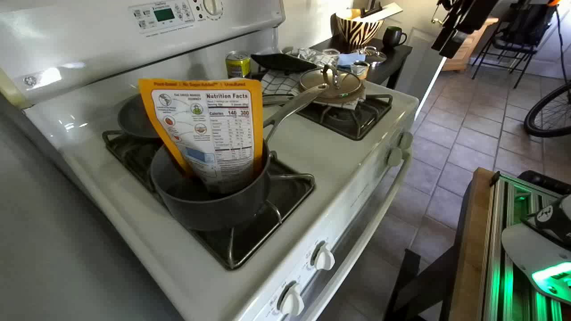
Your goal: Put the yellow can on the pan
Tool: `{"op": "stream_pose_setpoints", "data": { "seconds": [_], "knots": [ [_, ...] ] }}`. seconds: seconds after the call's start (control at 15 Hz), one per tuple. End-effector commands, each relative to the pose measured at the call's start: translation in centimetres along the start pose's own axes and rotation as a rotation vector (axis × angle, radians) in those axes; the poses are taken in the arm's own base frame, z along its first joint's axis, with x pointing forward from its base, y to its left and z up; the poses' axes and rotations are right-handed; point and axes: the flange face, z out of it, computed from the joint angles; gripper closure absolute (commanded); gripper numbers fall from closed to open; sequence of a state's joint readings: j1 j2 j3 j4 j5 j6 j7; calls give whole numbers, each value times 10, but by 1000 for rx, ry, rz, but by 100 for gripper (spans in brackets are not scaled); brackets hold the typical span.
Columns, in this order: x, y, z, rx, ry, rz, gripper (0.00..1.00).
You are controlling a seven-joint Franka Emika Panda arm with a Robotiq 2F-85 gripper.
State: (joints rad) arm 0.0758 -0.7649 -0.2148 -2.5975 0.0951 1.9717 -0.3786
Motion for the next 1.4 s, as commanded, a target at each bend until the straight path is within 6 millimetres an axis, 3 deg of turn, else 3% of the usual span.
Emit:
{"op": "stream_pose_setpoints", "data": {
  "seconds": [0.0, 0.27, 0.33, 0.67, 0.8, 1.0, 1.33],
  "knots": [
    [0, 0, -1, 0, -1, 0, 0],
    [5, 3, -2, -1, 33, 40, 0],
    [4, 17, -6, -41, 66, 58, 0],
    [47, 65, -48, -144, 298, 79, 0],
    [77, 70, -53, -134, 340, 36, 0],
    [137, 57, -49, -116, 352, -54, 0],
    [223, 23, -14, -93, 351, -100, 0]
  ]
}}
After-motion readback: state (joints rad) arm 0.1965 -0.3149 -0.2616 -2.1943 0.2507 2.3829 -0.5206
